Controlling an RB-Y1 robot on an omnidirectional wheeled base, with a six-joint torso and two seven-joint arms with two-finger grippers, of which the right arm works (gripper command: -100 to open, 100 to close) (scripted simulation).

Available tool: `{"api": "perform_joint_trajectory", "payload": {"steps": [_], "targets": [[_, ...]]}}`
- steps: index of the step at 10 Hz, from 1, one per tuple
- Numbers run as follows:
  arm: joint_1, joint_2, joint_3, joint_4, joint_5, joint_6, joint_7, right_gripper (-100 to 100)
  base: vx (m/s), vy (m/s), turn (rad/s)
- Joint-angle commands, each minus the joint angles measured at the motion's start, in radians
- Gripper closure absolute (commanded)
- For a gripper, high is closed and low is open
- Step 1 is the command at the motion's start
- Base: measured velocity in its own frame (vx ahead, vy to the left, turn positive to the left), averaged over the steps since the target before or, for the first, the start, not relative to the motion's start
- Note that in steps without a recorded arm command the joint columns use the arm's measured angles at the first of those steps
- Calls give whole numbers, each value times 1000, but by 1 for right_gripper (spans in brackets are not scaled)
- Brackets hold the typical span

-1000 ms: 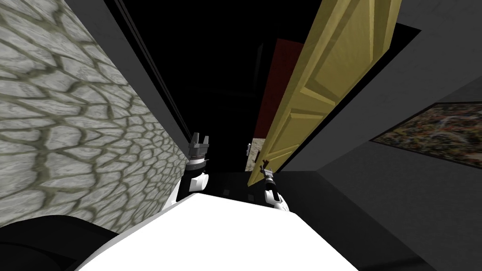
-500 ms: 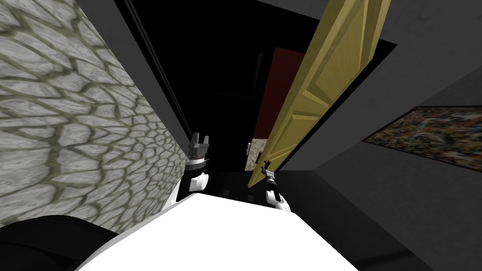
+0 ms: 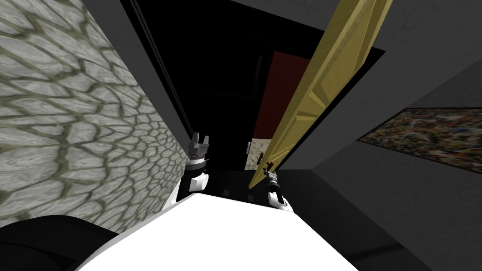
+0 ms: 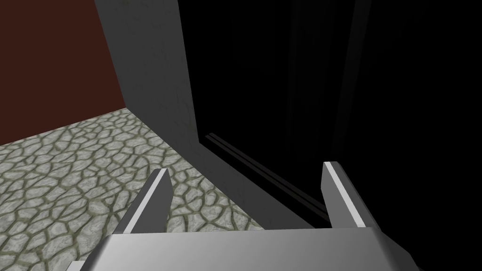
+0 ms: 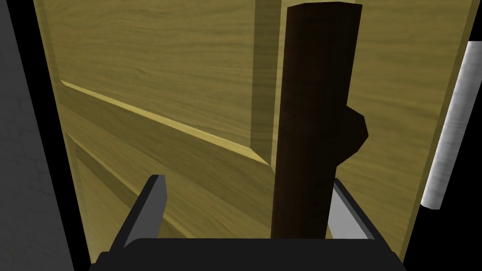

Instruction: Pull the door open

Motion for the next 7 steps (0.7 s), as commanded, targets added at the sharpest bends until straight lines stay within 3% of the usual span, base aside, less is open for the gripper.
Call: {"api": "perform_joint_trajectory", "payload": {"steps": [1, 2, 4, 5, 7], "targets": [[-11, -15, -26, 45, -15, 2, 13, 100, -37, -8, -29], [-5, -26, -32, 45, -41, 20, 7, 100, -52, -2, -2], [-5, -26, -32, 45, -41, 20, 7, 100, -37, 3, -22], [0, -37, -39, 45, -67, 38, 2, 100, -44, 4, -4], [3, -42, -42, 45, -81, 48, -1, 100, -36, -3, -9]]}}
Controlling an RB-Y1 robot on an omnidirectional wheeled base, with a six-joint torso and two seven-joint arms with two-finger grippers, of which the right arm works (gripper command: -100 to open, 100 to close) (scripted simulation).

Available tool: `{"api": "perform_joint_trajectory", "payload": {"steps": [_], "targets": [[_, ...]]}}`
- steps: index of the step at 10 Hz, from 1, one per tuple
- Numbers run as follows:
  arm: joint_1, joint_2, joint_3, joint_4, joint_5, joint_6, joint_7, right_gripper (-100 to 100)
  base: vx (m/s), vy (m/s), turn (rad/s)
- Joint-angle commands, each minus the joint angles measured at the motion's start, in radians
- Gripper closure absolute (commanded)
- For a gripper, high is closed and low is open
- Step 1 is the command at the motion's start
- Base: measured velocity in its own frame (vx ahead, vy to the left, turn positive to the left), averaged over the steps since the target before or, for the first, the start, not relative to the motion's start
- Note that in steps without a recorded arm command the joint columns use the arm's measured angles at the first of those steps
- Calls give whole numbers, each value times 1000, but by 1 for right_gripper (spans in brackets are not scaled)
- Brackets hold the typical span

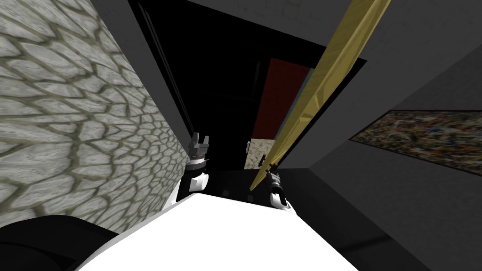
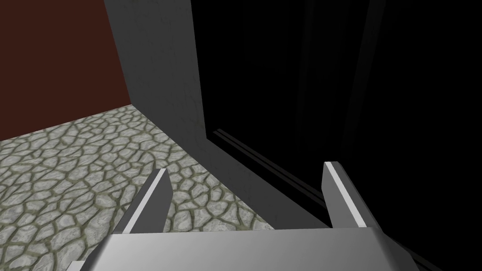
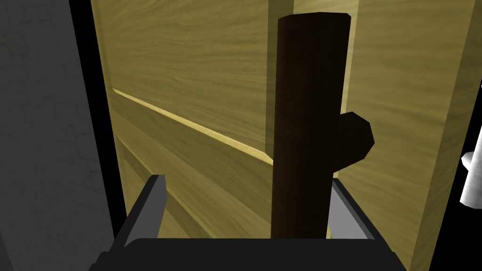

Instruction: Pull the door open

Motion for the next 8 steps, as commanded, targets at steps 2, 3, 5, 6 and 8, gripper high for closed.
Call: {"api": "perform_joint_trajectory", "payload": {"steps": [2, 3, 5, 6, 8], "targets": [[10, -22, -20, 4, -29, 41, -1, 100, -27, 0, -20], [12, -26, -23, 4, -44, 52, -4, 100, -32, -7, -11], [12, -26, -23, 4, -44, 52, -4, 100, -15, -2, -7], [16, -35, -29, 3, -76, 74, -11, 100, -26, 3, -5], [16, -35, -29, 5, -76, 66, -11, 100, -26, -7, -13]]}}
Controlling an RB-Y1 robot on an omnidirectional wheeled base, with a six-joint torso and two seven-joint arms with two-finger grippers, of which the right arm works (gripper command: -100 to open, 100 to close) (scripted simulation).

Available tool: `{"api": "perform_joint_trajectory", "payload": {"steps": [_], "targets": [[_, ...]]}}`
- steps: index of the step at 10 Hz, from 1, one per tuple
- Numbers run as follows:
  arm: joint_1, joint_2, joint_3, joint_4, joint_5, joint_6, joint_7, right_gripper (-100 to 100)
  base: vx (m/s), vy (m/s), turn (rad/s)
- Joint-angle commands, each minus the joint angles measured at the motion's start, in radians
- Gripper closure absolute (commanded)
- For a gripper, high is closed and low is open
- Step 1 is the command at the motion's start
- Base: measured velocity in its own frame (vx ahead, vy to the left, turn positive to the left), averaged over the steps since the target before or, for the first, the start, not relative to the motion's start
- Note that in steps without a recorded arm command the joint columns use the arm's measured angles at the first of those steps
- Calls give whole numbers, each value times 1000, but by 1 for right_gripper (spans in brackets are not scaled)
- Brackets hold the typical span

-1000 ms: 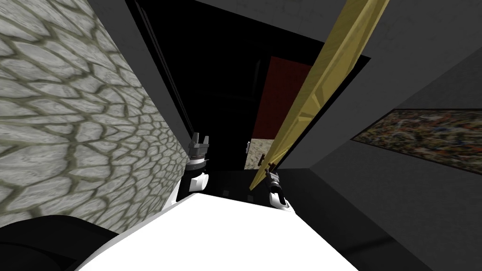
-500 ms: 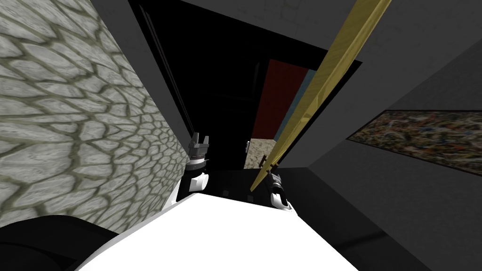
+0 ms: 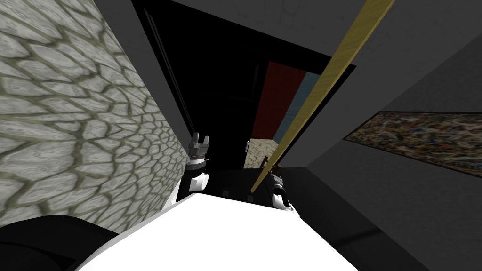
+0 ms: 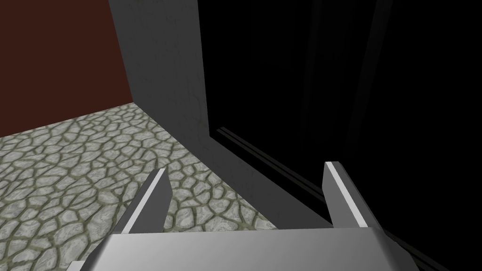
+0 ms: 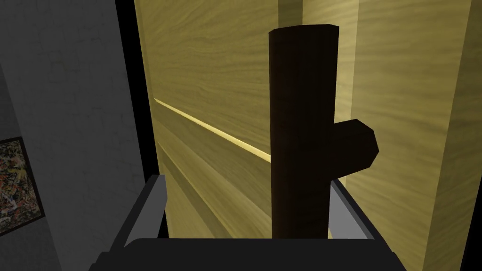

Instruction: Pull the door open

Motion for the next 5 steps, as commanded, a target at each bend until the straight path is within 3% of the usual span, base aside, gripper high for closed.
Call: {"api": "perform_joint_trajectory", "payload": {"steps": [1, 3, 4, 5], "targets": [[21, -8, -13, -34, -5, 50, 8, 100, -7, -11, -13], [24, -12, -16, -34, -21, 63, 5, 100, -22, -2, -1], [28, -21, -21, -35, -52, 85, -2, 100, -22, 1, -8], [28, -21, -21, -44, -52, 85, -2, 100, -25, -3, -18]]}}
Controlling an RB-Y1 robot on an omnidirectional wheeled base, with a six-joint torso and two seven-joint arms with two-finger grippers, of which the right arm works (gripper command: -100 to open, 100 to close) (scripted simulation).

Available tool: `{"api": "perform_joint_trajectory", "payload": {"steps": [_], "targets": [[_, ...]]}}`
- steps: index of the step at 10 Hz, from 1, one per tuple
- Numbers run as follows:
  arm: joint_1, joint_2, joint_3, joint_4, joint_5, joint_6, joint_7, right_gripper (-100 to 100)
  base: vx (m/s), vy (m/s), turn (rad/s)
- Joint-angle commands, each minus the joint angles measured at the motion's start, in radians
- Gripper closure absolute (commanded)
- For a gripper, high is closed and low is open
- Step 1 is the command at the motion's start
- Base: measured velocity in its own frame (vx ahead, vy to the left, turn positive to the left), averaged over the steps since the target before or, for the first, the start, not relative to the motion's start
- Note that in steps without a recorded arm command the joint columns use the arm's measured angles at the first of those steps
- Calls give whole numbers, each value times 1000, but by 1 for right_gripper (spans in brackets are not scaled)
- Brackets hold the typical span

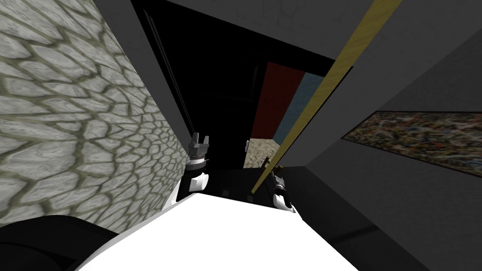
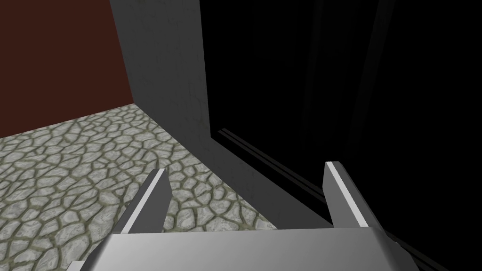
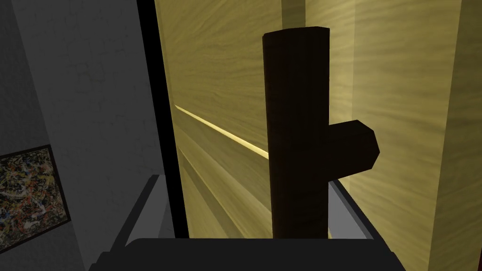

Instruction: Pull the door open

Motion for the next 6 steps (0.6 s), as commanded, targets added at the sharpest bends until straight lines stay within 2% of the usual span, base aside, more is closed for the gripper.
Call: {"api": "perform_joint_trajectory", "payload": {"steps": [1, 6], "targets": [[-16, -24, -10, 50, -8, 6, -7, 100, -12, -9, -16], [-16, -24, -10, 55, -8, 6, -7, 100, -3, 2, 1]]}}
